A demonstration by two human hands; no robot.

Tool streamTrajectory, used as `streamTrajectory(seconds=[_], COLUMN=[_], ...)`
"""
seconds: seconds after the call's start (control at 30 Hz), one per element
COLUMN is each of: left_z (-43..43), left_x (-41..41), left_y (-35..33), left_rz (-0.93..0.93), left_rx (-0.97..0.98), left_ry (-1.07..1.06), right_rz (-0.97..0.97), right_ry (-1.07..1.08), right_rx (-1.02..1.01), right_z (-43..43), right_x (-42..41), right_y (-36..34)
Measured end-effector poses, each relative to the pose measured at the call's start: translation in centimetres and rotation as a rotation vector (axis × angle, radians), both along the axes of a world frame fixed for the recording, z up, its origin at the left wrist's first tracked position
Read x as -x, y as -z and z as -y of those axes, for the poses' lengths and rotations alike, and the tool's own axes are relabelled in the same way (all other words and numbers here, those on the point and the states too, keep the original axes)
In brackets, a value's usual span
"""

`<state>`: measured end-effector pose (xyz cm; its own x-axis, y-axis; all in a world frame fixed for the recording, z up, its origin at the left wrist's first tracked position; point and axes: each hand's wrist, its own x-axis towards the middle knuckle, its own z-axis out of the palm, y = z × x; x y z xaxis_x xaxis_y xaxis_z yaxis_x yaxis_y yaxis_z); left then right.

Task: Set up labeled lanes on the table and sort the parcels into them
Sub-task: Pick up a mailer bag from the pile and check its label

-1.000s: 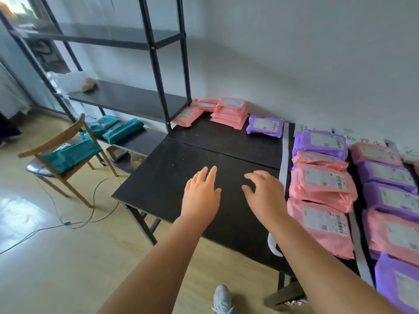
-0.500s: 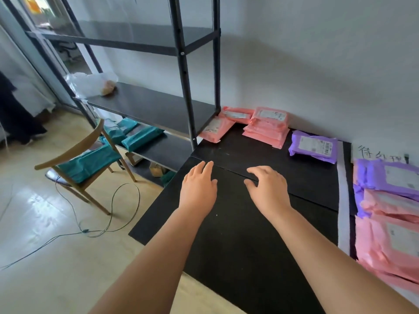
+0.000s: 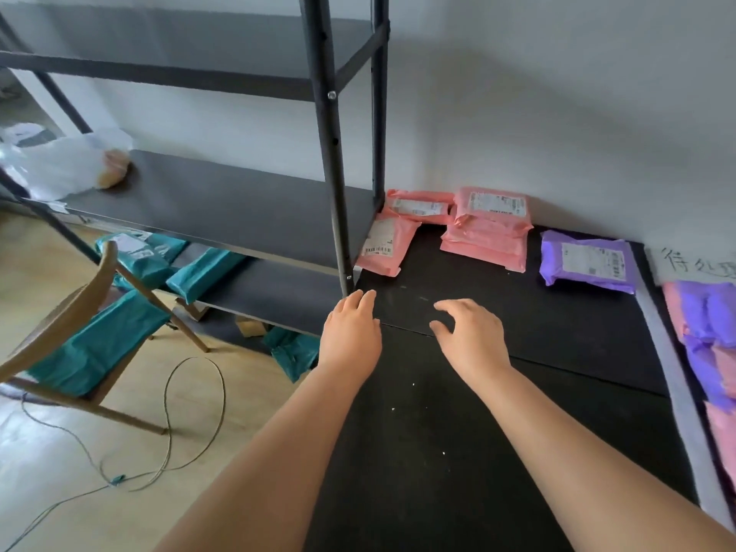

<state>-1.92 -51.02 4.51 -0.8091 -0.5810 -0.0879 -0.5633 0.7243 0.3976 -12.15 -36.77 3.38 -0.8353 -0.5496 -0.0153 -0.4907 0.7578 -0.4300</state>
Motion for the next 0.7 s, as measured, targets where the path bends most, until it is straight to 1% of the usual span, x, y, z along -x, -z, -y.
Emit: streamTrajectory(seconds=[0.2, 0.43, 0.63, 0.7], left_z=[4.9, 7.7, 8.6, 9.0], left_x=[3.1, 6.4, 7.6, 8.1], left_y=[2.9, 6.7, 9.8, 10.3], left_rz=[0.060, 0.063, 0.021, -0.001], left_rx=[-0.008, -0.002, 0.003, 0.007], left_ry=[0.074, 0.120, 0.121, 0.123], right_rz=[0.007, -0.062, -0.141, -0.137], right_ry=[0.035, -0.014, -0.079, -0.098], right_rx=[-0.073, -0.111, -0.146, -0.199], right_z=[5.2, 11.0, 15.8, 17.1], right_x=[1.7, 7.3, 11.5, 12.6], right_y=[4.2, 8.1, 10.4, 11.0])
